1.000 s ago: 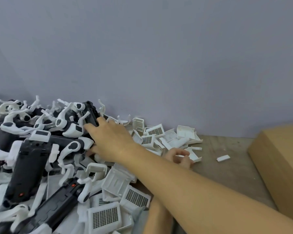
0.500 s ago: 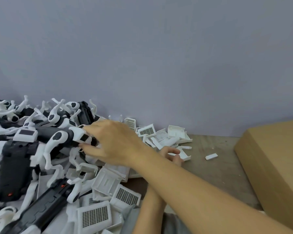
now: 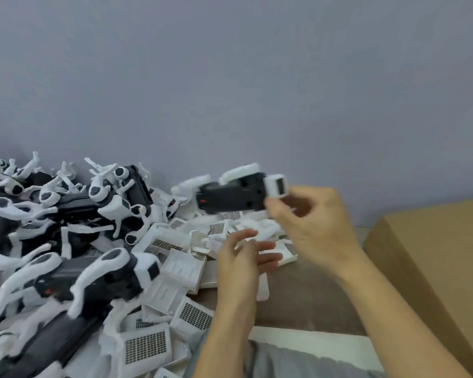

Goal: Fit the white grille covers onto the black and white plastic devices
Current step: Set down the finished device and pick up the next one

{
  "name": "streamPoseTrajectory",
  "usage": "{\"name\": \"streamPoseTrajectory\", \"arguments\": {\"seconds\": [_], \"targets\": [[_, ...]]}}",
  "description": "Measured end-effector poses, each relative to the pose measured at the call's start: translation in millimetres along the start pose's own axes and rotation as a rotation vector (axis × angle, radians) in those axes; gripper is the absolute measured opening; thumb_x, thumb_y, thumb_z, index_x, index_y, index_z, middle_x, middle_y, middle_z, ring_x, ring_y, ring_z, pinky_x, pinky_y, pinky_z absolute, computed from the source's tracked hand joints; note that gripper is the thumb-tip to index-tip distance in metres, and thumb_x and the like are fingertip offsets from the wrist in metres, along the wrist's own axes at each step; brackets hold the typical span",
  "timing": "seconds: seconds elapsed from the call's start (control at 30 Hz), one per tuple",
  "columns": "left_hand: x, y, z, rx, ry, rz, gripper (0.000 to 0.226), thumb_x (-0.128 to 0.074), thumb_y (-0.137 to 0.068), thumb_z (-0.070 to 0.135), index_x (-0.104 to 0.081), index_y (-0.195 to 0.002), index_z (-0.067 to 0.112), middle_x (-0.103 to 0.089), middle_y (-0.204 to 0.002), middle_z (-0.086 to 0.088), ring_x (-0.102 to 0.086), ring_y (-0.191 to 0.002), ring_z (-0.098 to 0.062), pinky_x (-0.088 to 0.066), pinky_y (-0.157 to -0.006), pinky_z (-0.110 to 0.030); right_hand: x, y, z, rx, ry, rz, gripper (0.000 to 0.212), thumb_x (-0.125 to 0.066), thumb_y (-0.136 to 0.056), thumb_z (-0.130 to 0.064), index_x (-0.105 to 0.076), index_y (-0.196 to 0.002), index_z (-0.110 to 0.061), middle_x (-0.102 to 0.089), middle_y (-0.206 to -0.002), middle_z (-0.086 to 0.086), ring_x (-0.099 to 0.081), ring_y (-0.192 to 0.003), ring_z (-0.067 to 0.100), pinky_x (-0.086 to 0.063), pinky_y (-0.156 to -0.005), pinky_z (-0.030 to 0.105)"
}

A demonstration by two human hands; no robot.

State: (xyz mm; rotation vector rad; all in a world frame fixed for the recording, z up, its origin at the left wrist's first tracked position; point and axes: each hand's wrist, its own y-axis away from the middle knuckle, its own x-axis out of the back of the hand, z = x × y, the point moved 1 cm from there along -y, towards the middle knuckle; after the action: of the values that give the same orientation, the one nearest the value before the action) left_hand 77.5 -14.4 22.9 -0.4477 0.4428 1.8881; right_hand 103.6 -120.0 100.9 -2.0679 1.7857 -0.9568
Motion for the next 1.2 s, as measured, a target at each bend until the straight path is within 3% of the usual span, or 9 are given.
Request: {"name": "streamPoseTrajectory", "arguments": {"seconds": [0.17, 0.27, 0.4, 0.67, 0.77, 0.87, 0.93, 1.03, 1.2], "targets": [[-6.8, 12.8, 7.2, 0.139, 0.248, -0.202, 0.038, -0.042, -0.096, 0.005, -0.056, -0.131, 0.008, -0.070, -0.114, -0.025, -0.071, -0.094, -0.047, -0.062, -0.072, -0.046, 39.3, 51.7, 37.7, -0.284, -0.348, 0.186, 0.021, -0.062, -0.091, -0.031, -0.079, -0.083, -0.021, -0.074, -0.079, 0.005, -0.067, -0.073, 0.022, -0.052, -0.060, 0.033], [-9.3, 21.2, 11.9, 0.182, 0.379, -0.333, 0.048, -0.053, -0.082, 0.014, -0.061, -0.129, 0.017, -0.064, -0.125, -0.029, -0.062, -0.107, -0.058, -0.059, -0.079, -0.056, 31.4, 61.1, 55.7, -0.524, -0.555, 0.230, 0.032, -0.053, -0.100, -0.020, -0.081, -0.084, -0.020, -0.076, -0.089, 0.011, -0.070, -0.075, 0.021, -0.050, -0.061, 0.031], [-12.2, 22.4, 16.8, 0.189, 0.445, -0.348, 0.031, -0.062, -0.086, 0.034, -0.064, -0.110, 0.015, -0.061, -0.131, -0.028, -0.059, -0.109, -0.062, -0.057, -0.082, -0.058, 26.9, 58.5, 74.3, -0.685, -0.544, 0.240, 0.033, -0.050, -0.099, -0.005, -0.078, -0.094, -0.021, -0.077, -0.087, 0.009, -0.072, -0.070, 0.022, -0.052, -0.056, 0.025], [-7.8, 12.5, 7.3, -0.212, -0.014, -0.171, 0.008, -0.070, -0.083, 0.015, -0.066, -0.087, 0.020, -0.067, -0.093, -0.005, -0.068, -0.086, -0.031, -0.059, -0.072, -0.038, 29.4, 56.8, 76.4, -0.605, -0.305, 0.289, 0.026, -0.052, -0.101, -0.016, -0.071, -0.105, -0.033, -0.075, -0.095, -0.008, -0.071, -0.089, 0.008, -0.055, -0.075, 0.028], [-12.9, 13.7, 0.2, -0.419, -0.413, -0.191, 0.017, -0.074, -0.083, 0.011, -0.069, -0.089, 0.026, -0.070, -0.094, -0.007, -0.068, -0.086, -0.029, -0.055, -0.076, -0.032, 30.4, 54.7, 66.1, -0.451, -0.301, 0.240, 0.020, -0.053, -0.095, -0.040, -0.071, -0.104, -0.037, -0.072, -0.097, -0.017, -0.066, -0.094, 0.000, -0.051, -0.076, 0.025], [-20.5, 17.4, -0.3, -0.579, -0.585, -0.235, 0.018, -0.071, -0.080, 0.011, -0.073, -0.083, 0.028, -0.069, -0.107, 0.006, -0.066, -0.104, -0.015, -0.052, -0.079, -0.019, 28.4, 56.1, 62.9, -0.452, -0.332, 0.050, 0.038, -0.053, -0.087, -0.061, -0.068, -0.113, -0.039, -0.072, -0.103, -0.019, -0.065, -0.098, -0.002, -0.054, -0.082, 0.027], [-23.1, 18.0, -1.3, -0.584, -0.633, -0.280, 0.027, -0.074, -0.082, 0.000, -0.074, -0.078, 0.027, -0.070, -0.111, 0.012, -0.065, -0.111, -0.009, -0.050, -0.079, -0.015, 22.7, 58.0, 62.1, -0.457, -0.295, -0.022, 0.043, -0.057, -0.089, -0.064, -0.067, -0.118, -0.034, -0.072, -0.108, -0.017, -0.066, -0.104, -0.001, -0.052, -0.085, 0.023], [-24.0, 19.7, -4.2, -0.514, -0.531, -0.338, 0.028, -0.063, -0.090, -0.004, -0.074, -0.087, 0.021, -0.073, -0.117, 0.011, -0.065, -0.116, -0.009, -0.054, -0.088, -0.022, 18.0, 55.6, 63.4, -0.463, -0.323, 0.103, 0.022, -0.057, -0.098, -0.041, -0.071, -0.111, -0.030, -0.075, -0.101, -0.015, -0.069, -0.096, 0.000, -0.052, -0.077, 0.019], [-18.0, 12.7, -4.3, -0.416, -0.323, -0.123, 0.017, -0.057, -0.096, -0.001, -0.069, -0.101, 0.010, -0.074, -0.104, -0.001, -0.075, -0.092, -0.020, -0.058, -0.083, -0.037, 24.8, 55.4, 67.2, -0.536, -0.413, 0.164, 0.039, -0.041, -0.107, -0.031, -0.075, -0.091, -0.019, -0.075, -0.090, 0.002, -0.068, -0.083, 0.013, -0.054, -0.080, 0.036]]}}
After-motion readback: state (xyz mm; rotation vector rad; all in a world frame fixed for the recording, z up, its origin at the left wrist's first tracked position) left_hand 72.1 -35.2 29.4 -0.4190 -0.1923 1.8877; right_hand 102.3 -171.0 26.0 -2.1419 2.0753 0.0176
